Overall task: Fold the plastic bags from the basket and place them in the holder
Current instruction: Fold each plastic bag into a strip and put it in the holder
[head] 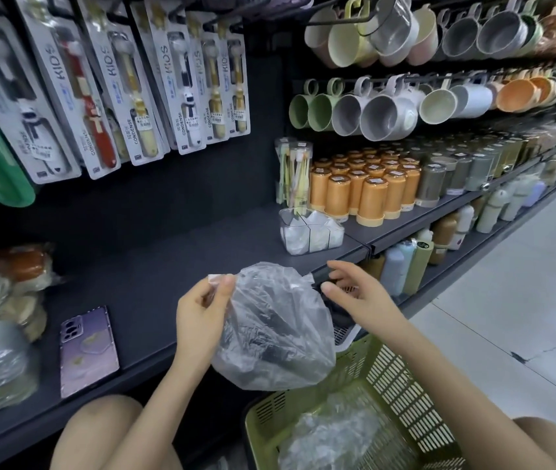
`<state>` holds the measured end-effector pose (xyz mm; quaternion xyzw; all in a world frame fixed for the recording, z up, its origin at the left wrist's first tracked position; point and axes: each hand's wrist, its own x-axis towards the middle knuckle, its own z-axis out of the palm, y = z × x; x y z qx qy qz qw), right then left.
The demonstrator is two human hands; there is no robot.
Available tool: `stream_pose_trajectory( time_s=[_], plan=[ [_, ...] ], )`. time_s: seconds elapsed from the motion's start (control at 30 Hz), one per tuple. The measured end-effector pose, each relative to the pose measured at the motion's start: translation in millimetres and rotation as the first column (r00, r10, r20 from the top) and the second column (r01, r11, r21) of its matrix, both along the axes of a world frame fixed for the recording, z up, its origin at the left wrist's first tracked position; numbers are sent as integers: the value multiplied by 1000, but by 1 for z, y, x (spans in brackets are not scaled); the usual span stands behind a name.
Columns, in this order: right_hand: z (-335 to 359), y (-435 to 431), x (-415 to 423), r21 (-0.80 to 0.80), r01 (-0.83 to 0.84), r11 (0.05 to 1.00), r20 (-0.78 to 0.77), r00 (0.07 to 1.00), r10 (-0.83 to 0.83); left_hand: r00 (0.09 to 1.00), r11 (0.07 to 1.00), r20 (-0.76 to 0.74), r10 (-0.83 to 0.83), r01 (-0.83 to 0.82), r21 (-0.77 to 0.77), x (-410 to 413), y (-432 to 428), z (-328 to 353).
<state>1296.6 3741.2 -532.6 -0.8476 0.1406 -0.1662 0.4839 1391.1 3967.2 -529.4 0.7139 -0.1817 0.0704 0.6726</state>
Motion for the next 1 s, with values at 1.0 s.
stream_pose_trajectory(
  time_s=[1.0],
  plan=[
    [88, 67, 34, -31, -146, 989, 195, 969, 150, 827, 791, 560, -39, -317, 523, 30, 40, 58]
  ],
)
